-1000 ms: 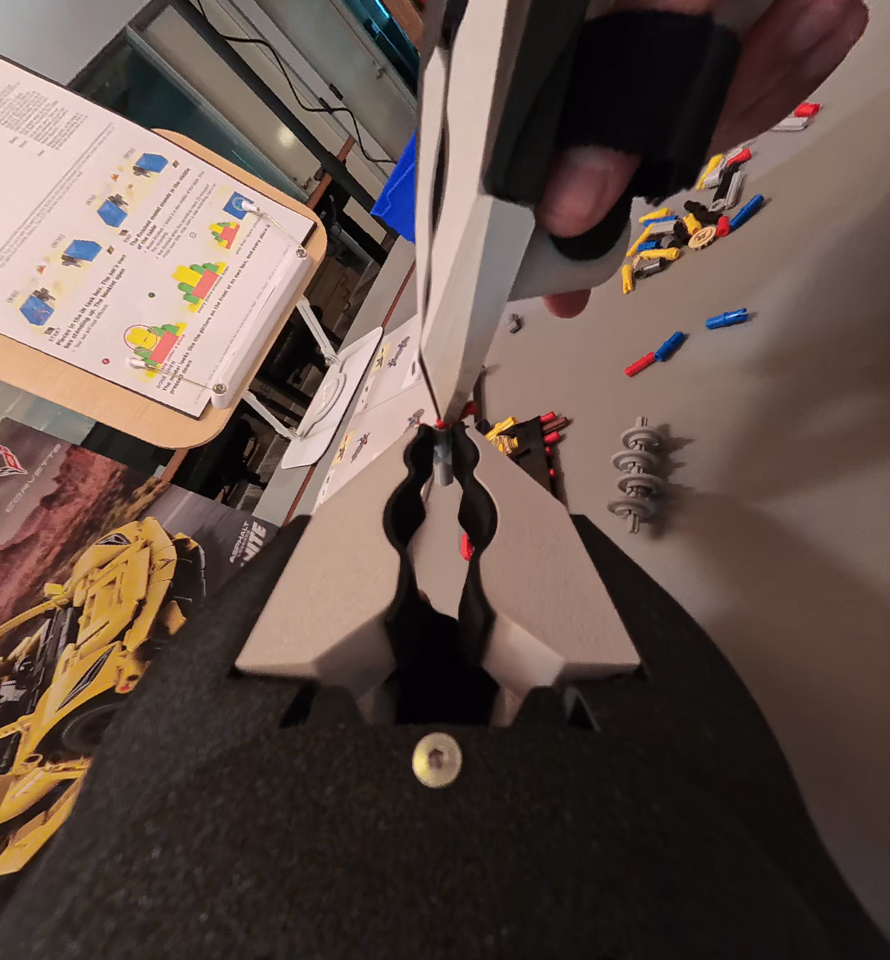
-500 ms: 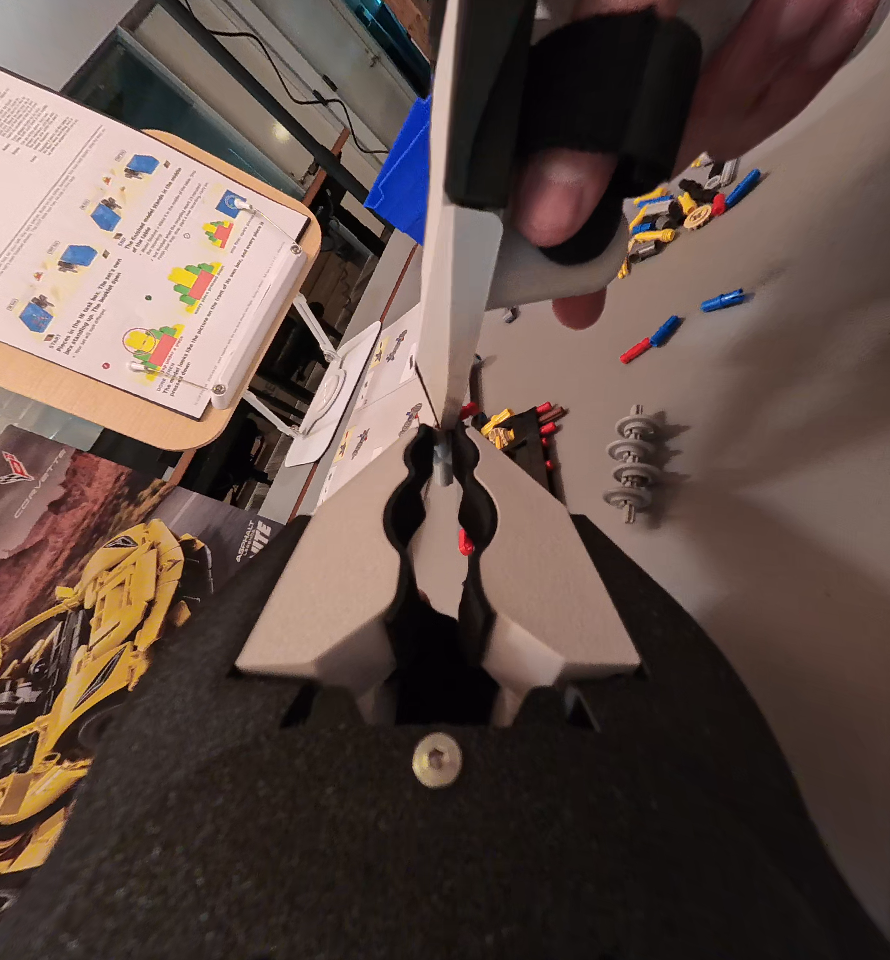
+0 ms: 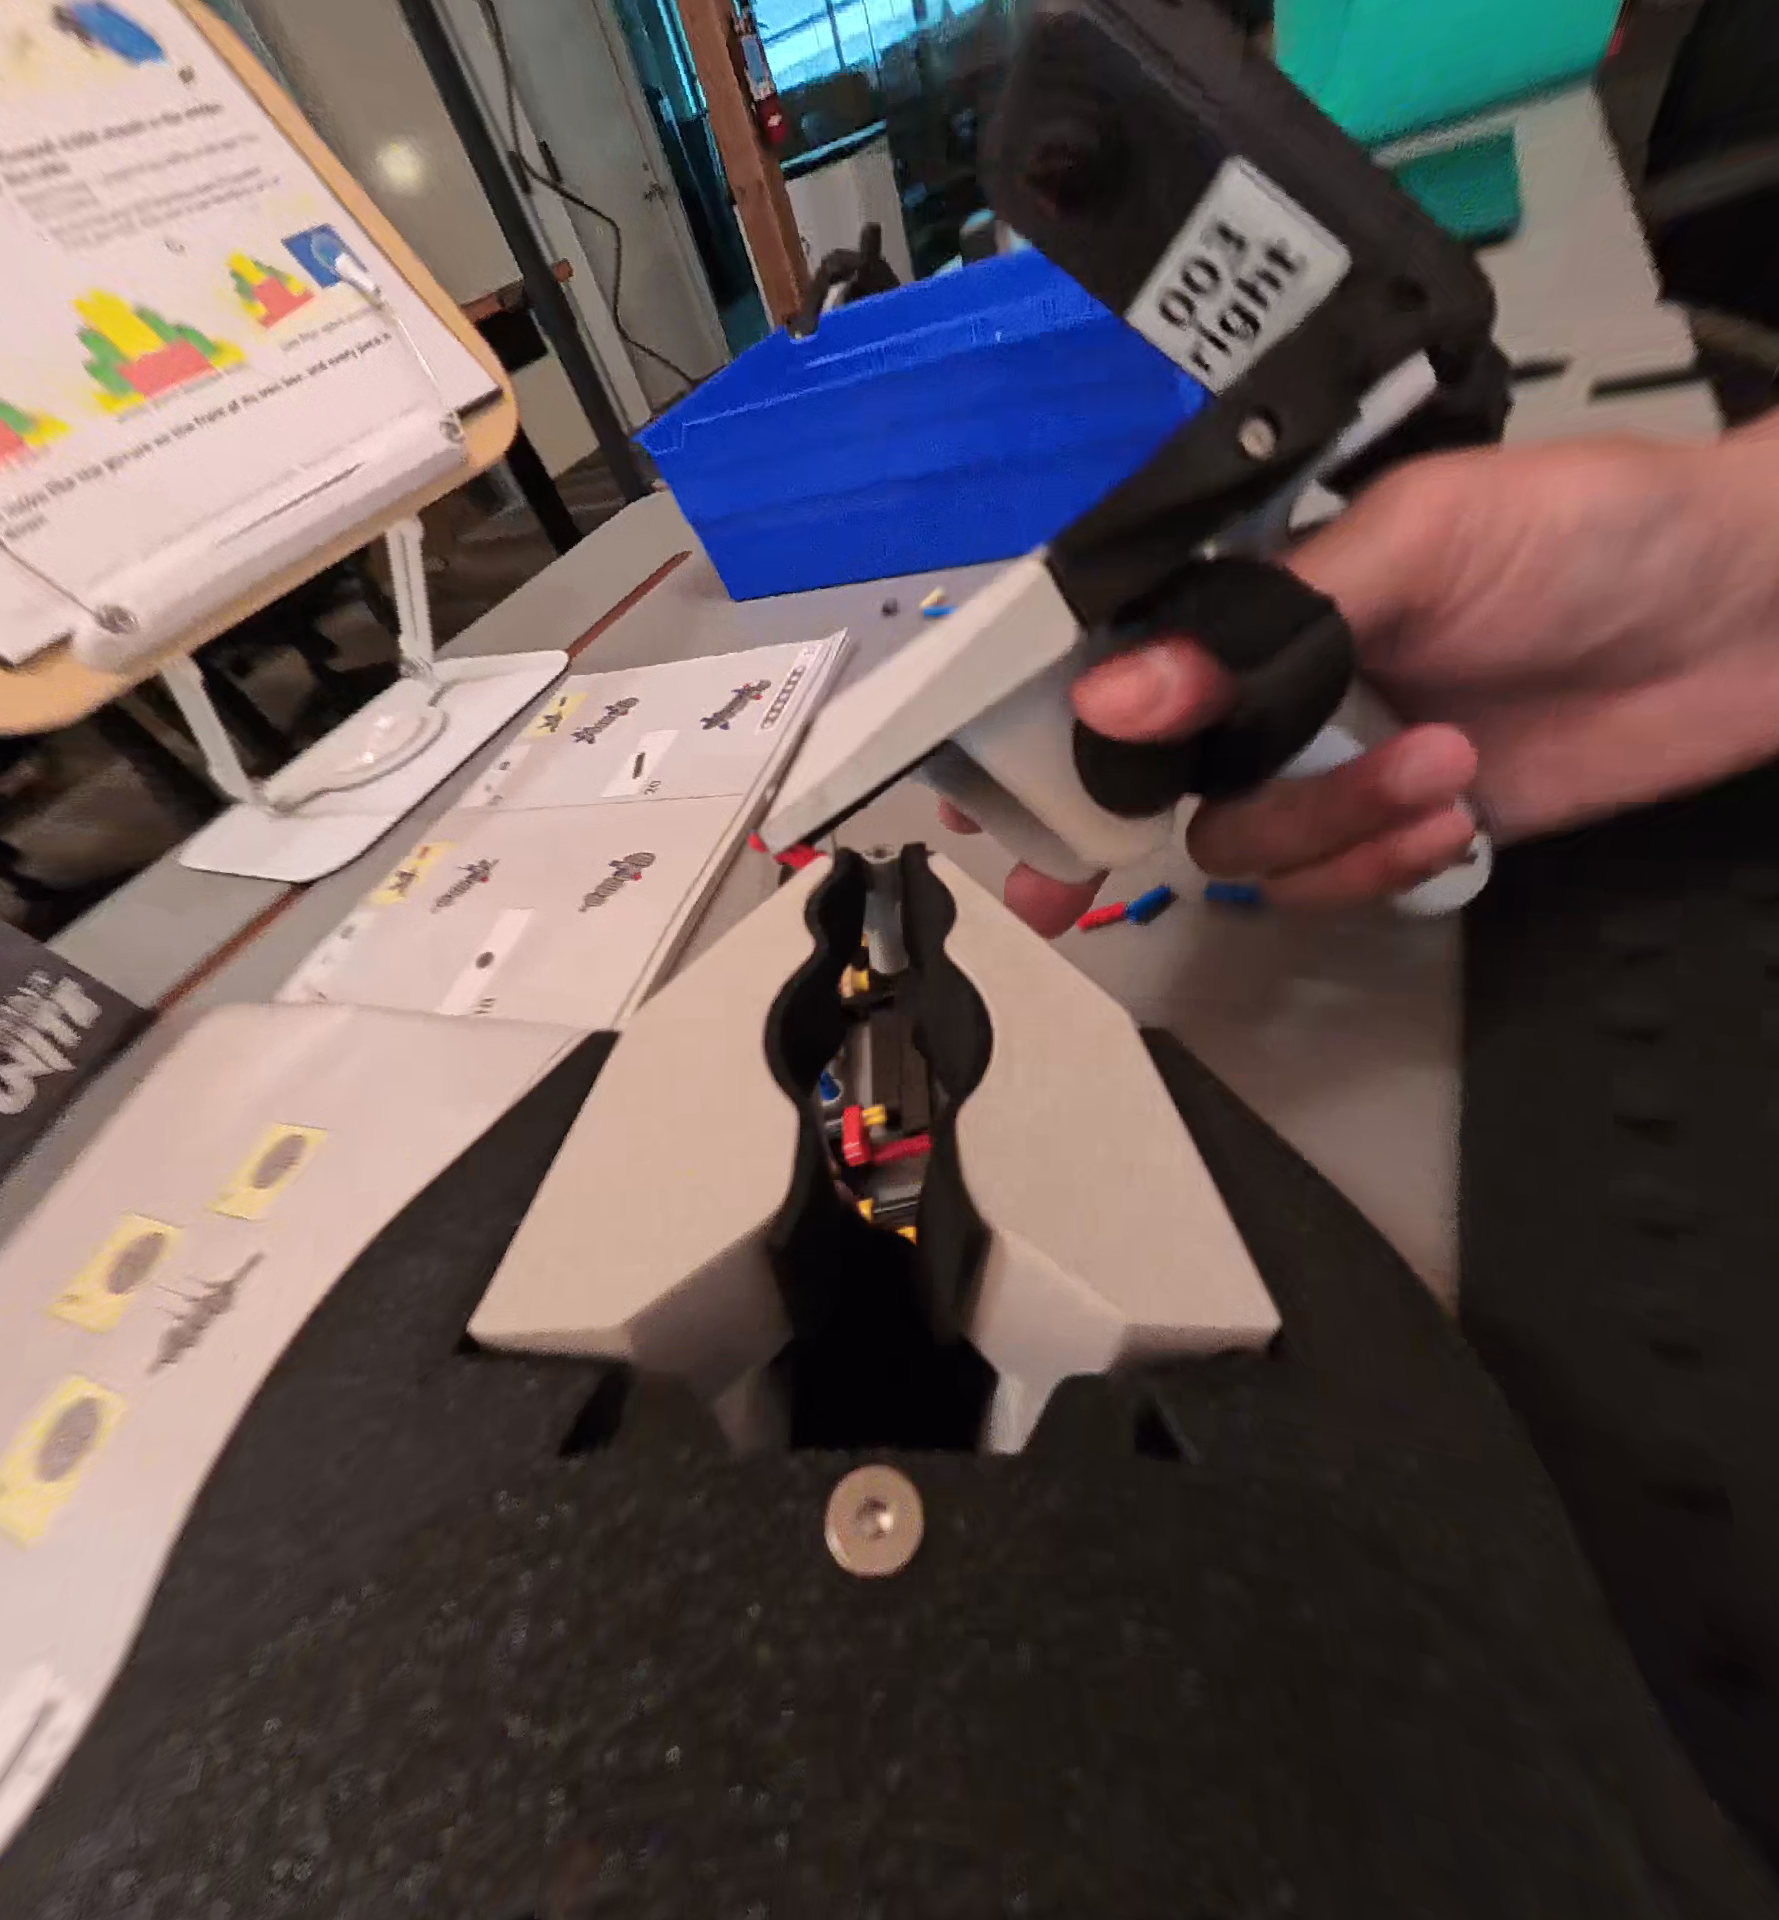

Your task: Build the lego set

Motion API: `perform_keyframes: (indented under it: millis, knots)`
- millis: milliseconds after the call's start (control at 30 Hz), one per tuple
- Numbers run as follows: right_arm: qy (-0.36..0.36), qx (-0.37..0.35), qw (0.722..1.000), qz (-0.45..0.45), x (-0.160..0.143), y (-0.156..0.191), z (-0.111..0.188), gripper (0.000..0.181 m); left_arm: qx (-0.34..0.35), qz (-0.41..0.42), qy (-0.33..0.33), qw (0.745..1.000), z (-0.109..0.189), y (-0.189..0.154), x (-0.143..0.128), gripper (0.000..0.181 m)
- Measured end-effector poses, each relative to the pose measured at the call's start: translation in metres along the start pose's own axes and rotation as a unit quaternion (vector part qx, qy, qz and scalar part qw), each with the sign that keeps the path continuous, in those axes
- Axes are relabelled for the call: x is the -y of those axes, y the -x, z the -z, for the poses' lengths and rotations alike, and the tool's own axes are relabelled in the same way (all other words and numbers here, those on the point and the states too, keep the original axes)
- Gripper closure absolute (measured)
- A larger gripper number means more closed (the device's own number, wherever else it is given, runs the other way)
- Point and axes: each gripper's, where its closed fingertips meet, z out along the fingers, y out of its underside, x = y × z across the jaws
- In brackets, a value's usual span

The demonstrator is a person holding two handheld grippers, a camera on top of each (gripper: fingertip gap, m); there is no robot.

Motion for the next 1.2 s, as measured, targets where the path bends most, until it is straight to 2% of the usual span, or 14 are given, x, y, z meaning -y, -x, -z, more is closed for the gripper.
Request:
perform_keyframes:
  millis: [133,267,533,733,867,1067,1200]
  knots:
    - [-0.021,-0.02,0.999,0.036,0.004,0.0,0.0,0.179,-0.028,0.093,-0.029,0.995,0.003,0.005,0.007,0.175]
    - [-0.021,-0.012,0.999,0.045,0.005,0.004,0.0,0.18,-0.024,0.122,-0.025,0.992,0.003,0.013,0.003,0.176]
    - [-0.021,-0.012,0.999,0.026,0.003,0.003,-0.002,0.179,-0.004,0.105,-0.008,0.994,0.004,0.017,-0.003,0.175]
    - [-0.031,-0.027,0.999,0.033,0.007,-0.001,-0.003,0.18,-0.014,0.127,0.019,0.992,0.0,0.016,-0.013,0.176]
    - [-0.02,-0.036,0.998,0.052,0.002,-0.001,-0.01,0.179,-0.023,0.13,0.011,0.991,0.0,0.013,-0.01,0.176]
    - [-0.014,-0.042,0.996,0.081,0.001,0.002,-0.009,0.179,-0.012,0.172,-0.003,0.985,0.004,0.026,-0.009,0.176]
    - [0.001,-0.047,0.994,0.101,-0.003,0.002,-0.008,0.181,-0.004,0.153,0.003,0.988,0.004,0.028,-0.01,0.176]
